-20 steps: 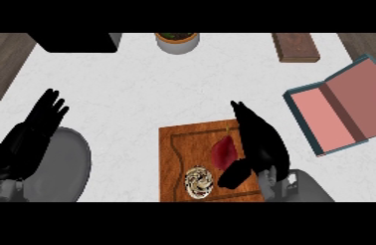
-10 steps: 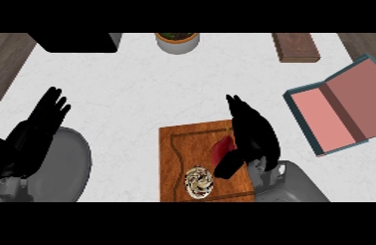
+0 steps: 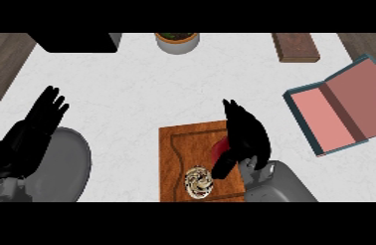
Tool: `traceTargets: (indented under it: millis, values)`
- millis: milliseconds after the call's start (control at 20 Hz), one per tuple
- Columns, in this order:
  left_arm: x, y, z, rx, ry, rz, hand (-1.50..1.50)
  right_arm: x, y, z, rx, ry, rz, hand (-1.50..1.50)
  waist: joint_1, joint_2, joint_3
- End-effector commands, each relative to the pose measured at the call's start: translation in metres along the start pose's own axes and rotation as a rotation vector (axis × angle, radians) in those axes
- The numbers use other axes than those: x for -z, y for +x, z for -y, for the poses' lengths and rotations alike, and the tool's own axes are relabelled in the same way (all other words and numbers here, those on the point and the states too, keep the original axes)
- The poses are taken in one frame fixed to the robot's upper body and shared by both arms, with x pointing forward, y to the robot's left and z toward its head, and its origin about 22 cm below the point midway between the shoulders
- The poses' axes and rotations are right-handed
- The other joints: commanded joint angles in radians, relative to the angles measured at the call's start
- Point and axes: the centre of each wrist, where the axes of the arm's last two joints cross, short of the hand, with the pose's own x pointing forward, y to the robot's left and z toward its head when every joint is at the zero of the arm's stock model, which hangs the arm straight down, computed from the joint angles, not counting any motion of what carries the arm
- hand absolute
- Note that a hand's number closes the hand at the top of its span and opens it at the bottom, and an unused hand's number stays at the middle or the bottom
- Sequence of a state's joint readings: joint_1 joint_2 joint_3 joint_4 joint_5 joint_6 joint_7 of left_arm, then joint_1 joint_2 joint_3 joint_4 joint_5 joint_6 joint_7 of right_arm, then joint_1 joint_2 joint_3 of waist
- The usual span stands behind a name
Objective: Pick the pear from the cutting board and place it in the cardboard box
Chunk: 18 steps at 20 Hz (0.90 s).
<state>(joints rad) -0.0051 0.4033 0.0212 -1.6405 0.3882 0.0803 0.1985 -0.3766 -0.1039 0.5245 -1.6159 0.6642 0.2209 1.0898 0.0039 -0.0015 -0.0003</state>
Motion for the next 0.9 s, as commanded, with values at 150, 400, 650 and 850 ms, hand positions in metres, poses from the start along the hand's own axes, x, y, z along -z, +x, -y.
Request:
traceTargets:
  millis: [150, 400, 650, 850]
  values:
    - [0.005, -0.006, 0.008, -0.004, -0.003, -0.006, 0.00, 0.004, 0.006, -0.024, -0.075, 0.019, -0.144, -1.50, -0.004, 0.001, 0.000]
    - [0.010, 0.004, -0.001, -0.003, -0.007, 0.010, 0.00, 0.013, -0.003, -0.010, -0.081, 0.049, -0.167, -1.50, -0.005, 0.001, 0.000]
    - [0.009, -0.006, -0.011, -0.005, 0.009, -0.004, 0.00, 0.011, -0.001, -0.027, -0.102, 0.071, -0.160, -1.50, -0.006, 0.001, 0.000]
    - [0.011, 0.009, -0.012, -0.002, 0.010, -0.003, 0.00, 0.020, 0.011, -0.019, -0.111, 0.086, -0.172, -1.50, -0.001, 0.001, 0.000]
